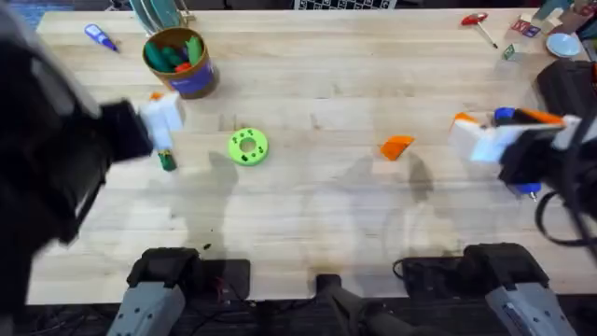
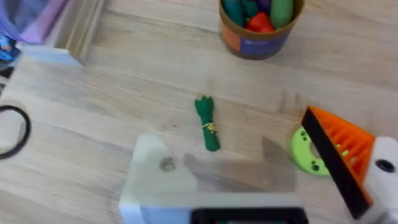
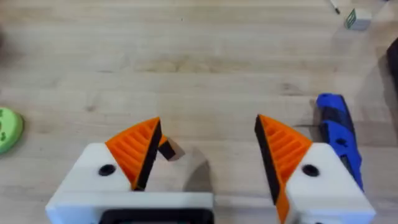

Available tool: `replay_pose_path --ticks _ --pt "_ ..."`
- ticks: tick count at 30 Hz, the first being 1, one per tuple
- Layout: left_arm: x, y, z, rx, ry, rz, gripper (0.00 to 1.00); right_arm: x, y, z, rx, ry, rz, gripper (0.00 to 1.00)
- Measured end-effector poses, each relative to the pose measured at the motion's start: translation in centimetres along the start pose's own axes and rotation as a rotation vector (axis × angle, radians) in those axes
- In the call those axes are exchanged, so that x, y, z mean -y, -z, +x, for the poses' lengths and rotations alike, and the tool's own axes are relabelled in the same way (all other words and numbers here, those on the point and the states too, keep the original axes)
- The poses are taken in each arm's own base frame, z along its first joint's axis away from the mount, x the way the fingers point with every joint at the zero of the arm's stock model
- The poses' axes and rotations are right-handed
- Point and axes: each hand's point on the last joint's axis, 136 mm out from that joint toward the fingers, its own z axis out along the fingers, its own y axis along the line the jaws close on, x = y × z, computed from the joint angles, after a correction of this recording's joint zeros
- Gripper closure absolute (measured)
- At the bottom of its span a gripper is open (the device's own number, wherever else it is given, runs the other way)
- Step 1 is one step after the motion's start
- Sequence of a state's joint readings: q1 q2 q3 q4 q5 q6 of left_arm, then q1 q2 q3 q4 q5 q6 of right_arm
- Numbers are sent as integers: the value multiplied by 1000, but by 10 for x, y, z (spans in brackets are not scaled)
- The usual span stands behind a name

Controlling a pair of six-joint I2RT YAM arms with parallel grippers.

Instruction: Pick up the gripper from the table and insert it into the empty holder that is missing its gripper. Then pick up a screw, insert it into the mounting hole, and use the screwdriver to tighten it. Finally, clean up the table by picking up the vegetable and placing it into the bucket.

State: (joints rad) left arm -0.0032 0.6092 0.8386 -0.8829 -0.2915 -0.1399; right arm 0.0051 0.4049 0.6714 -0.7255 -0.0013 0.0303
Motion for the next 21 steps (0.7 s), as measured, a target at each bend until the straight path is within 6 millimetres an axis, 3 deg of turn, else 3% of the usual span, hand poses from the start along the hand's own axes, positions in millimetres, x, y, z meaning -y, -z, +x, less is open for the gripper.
replay_pose_path --ticks 4,11,12,13,16,18,19,21 --pt "11 -21 -2 -103 56 7 15 -1 6 -21 21 1 -1 79" --pt "14 -55 33 -303 65 -34 15 -1 9 -27 41 2 -1 80" --pt "4 -75 51 -388 87 -91 49 -1 9 -28 43 2 -1 80" --pt "2 -81 56 -414 93 -107 152 -1 9 -28 43 2 -1 80" --pt "3 -92 61 -431 90 -113 633 -1 9 -28 43 2 -1 80" --pt "8 -92 54 -396 85 -95 933 -1 9 -27 41 1 -1 79" --pt "13 -90 48 -366 78 -79 967 -1 9 -27 39 2 -1 79" --pt "24 -83 33 -293 63 -34 684 -1 8 -26 34 2 -1 79"
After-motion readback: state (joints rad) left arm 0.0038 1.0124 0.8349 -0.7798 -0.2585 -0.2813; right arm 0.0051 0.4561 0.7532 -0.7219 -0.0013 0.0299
